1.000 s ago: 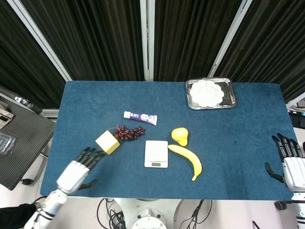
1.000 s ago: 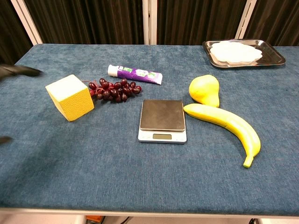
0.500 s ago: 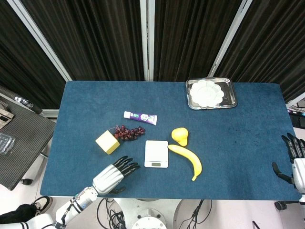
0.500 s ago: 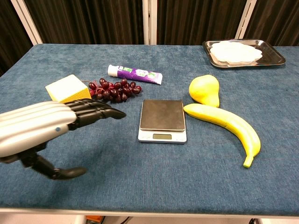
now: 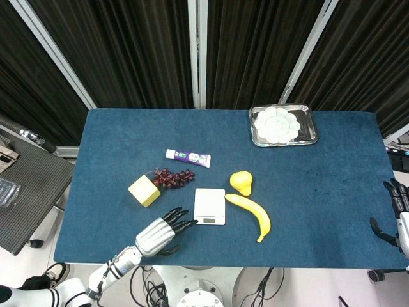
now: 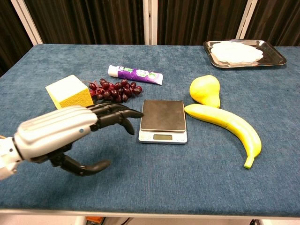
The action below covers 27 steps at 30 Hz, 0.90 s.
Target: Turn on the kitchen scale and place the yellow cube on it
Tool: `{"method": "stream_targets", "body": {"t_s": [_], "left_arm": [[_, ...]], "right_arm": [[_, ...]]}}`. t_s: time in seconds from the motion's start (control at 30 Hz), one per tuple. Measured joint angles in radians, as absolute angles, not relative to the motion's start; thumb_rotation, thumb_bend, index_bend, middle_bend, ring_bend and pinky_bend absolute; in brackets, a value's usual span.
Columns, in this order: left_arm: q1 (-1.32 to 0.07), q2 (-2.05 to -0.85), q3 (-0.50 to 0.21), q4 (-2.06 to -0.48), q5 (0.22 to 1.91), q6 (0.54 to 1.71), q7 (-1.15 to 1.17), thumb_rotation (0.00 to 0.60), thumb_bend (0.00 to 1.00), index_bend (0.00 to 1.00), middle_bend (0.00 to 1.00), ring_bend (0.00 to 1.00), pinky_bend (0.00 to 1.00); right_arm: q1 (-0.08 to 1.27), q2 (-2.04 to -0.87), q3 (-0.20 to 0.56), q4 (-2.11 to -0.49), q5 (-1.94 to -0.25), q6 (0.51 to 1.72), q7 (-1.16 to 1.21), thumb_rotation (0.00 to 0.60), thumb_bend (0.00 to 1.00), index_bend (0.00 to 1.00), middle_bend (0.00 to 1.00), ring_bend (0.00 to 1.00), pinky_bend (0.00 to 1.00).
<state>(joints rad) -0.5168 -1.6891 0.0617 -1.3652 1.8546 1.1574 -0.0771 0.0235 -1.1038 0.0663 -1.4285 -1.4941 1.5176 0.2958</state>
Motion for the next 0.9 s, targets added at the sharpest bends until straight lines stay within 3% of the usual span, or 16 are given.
{"method": "stream_targets", "body": {"t_s": [0.9], "left_arm": [[-0.592,-1.789,0.075,-1.229,1.778,1.133,-0.129,0.600,0.39,0.01,0.20,0.00,0.00]], "right_arm": [[0.017,-1.102,0.075,-1.413,-1.475,1.507,0.307,0.600,0.28,0.00,0.00,0.00,0.00]]}}
